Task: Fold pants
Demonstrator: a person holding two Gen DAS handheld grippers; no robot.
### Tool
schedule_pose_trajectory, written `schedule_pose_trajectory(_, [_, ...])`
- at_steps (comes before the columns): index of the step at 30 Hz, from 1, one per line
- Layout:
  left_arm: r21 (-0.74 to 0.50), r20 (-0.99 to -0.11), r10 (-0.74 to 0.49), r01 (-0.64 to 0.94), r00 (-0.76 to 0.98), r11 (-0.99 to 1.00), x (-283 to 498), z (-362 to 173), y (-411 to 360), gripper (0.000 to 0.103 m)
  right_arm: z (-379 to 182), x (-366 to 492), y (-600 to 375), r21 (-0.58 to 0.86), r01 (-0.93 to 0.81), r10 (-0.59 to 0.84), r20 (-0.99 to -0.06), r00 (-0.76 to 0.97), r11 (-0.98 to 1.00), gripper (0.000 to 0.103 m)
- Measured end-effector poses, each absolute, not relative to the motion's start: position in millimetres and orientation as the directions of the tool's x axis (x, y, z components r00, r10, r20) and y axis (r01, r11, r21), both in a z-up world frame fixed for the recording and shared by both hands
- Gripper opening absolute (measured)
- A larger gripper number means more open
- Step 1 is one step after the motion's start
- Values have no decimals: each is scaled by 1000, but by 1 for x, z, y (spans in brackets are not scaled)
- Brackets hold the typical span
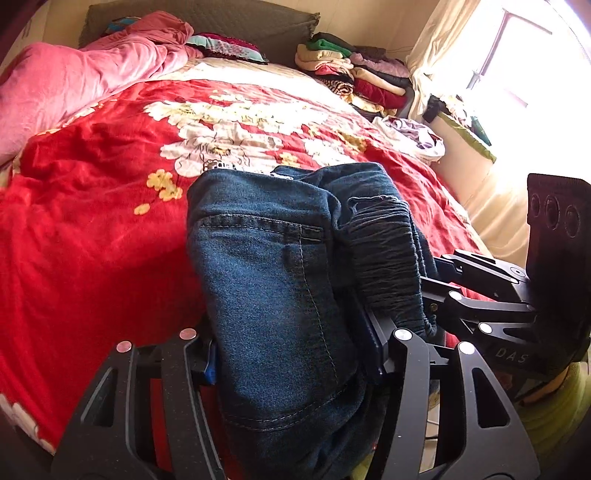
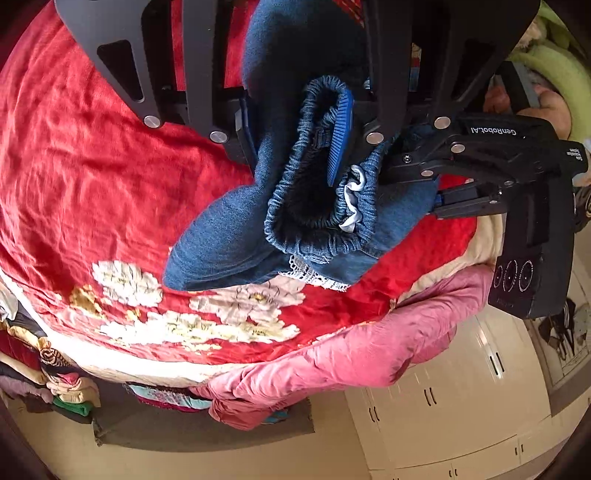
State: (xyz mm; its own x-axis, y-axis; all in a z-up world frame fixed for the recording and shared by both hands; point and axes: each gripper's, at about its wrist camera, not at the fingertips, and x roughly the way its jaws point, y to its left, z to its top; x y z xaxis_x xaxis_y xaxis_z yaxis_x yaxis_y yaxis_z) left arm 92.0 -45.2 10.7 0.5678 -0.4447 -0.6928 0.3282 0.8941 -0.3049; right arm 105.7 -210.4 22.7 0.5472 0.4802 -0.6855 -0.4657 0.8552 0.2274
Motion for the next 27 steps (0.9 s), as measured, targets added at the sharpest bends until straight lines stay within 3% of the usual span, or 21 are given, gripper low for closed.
schedule_pose_trajectory(27, [-273, -655, -430, 335, 622, 902, 185, 36, -40, 48, 32, 202, -207, 197, -431, 448, -644, 620, 880, 32])
